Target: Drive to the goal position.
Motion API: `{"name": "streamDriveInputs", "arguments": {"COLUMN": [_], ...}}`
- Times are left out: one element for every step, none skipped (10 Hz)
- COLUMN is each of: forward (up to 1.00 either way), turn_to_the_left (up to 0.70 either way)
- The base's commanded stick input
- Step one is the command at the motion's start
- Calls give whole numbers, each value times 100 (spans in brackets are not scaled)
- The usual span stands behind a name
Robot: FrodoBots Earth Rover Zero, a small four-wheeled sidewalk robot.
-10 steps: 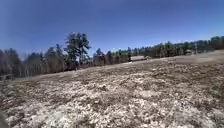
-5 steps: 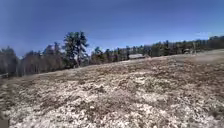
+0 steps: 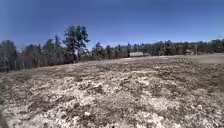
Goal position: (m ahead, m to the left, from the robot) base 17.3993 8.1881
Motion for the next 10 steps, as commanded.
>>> {"name": "streamDriveInputs", "arguments": {"forward": [70, 70, 70, 70, 70, 70, 70, 70, 70, 70], "turn_to_the_left": [0, 0, 0, 0, 0, 0, 0, 0, 0, 0]}}
